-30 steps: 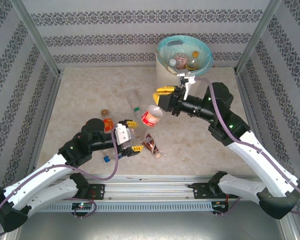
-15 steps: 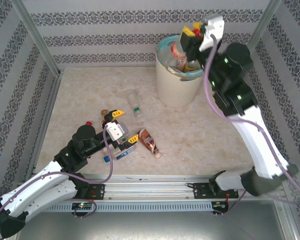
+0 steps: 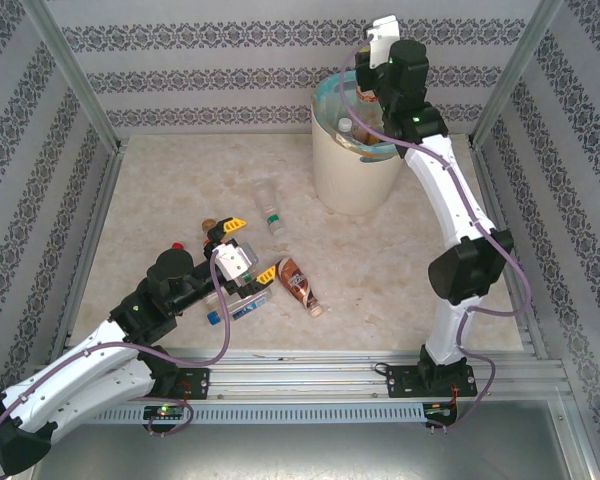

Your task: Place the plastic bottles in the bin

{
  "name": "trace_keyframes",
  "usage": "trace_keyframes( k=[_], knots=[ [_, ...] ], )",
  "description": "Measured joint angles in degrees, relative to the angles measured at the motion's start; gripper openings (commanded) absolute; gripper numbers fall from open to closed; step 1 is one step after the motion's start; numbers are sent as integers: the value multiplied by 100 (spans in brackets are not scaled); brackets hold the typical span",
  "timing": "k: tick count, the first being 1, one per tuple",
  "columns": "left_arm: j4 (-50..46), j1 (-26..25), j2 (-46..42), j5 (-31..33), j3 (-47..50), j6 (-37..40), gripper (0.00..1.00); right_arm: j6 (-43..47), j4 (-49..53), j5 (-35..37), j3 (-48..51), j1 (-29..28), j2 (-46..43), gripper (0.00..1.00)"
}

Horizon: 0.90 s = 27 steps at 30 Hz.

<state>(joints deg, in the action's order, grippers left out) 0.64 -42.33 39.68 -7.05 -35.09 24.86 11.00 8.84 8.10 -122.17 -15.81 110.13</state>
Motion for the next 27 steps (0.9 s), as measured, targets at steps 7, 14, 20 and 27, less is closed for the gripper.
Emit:
trace_keyframes(
  k=[7,14,20,27],
  knots=[
    [2,2,2,-42,0,-2,100,74,-22,-319,-116,258,337,0],
    [2,0,2,-44,0,-22,100,-151,-365,-590,188,372,278,0],
    [4,0,2,-44,0,-26,100,-284,-763,-820,894,415,-109,0],
    [7,0,35,-101,0,-44,100,-374,-682,-892,994,452,-245,0]
  ],
)
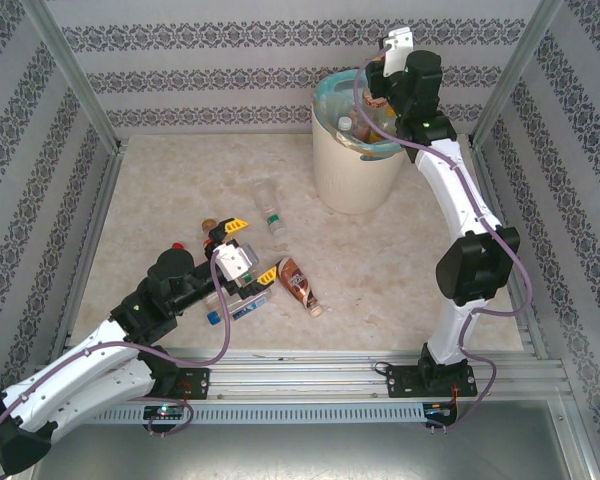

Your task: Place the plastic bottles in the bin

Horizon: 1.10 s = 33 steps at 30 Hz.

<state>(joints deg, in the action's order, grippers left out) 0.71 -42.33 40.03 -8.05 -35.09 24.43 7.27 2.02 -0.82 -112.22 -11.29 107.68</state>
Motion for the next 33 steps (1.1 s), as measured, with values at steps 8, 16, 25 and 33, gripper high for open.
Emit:
trace_keyframes(
  k=[8,16,25,33],
  knots=[
    [111,0,94,-79,28,-50,100,243,1049,264,-824,-361,-2,0],
    [157,0,116,-116,74,-96,100,527,1290,632,-914,-330,-295,0],
    [297,-7,116,-179,127,-238,100,573,1473,807,219,-50,-369,0],
    [306,-70,114,-177,149,-260,100,192,835,713,643,188,-350,4]
  ],
)
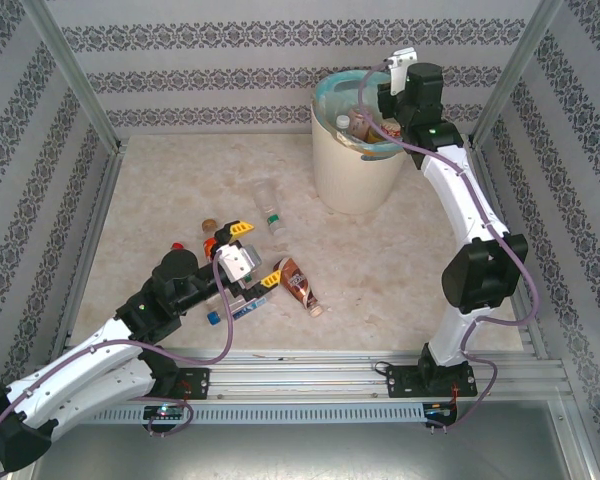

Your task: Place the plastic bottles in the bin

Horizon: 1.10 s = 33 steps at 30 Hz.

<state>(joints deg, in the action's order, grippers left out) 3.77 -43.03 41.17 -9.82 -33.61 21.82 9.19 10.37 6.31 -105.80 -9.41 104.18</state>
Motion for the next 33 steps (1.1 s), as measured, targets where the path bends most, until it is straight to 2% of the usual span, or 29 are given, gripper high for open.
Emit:
trace_keyframes(
  k=[9,25,33],
  knots=[
    [0,-15,-2,2,0,2,100,-197,-505,-35,275,68,-44,4],
    [20,-24,0,0,17,2,100,-450,114,-393,-411,-160,-55,2],
    [22,-52,-2,15,28,2,100,-479,-52,-448,26,-160,85,2]
  ],
)
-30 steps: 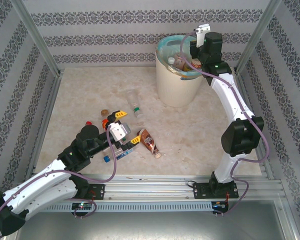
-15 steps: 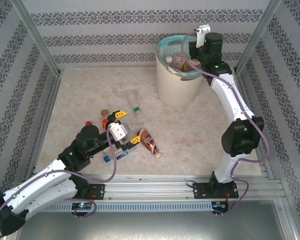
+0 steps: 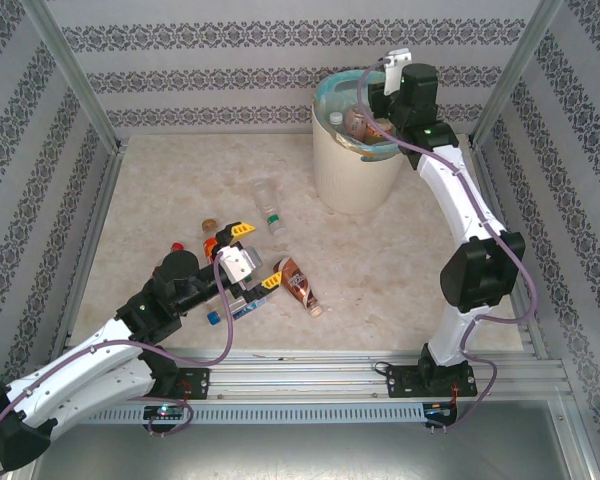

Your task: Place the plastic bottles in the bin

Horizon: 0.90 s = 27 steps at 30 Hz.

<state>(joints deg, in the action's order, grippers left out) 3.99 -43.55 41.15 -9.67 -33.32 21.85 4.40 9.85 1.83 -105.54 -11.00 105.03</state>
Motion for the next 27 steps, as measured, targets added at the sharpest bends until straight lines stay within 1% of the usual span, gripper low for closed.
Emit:
trace_keyframes(
  k=[2,10,18,27],
  knots=[
    [0,0,0,9,0,0,100,9,-223,2,50,2,48,2],
    [0,-2,2,50,0,0,100,96,-498,-11,203,2,46,2],
    [0,-2,2,74,0,0,100,-74,-535,-343,249,66,-42,1],
    [20,-35,39,76,2,0,100,-83,-420,-389,-227,-199,-42,0]
  ],
)
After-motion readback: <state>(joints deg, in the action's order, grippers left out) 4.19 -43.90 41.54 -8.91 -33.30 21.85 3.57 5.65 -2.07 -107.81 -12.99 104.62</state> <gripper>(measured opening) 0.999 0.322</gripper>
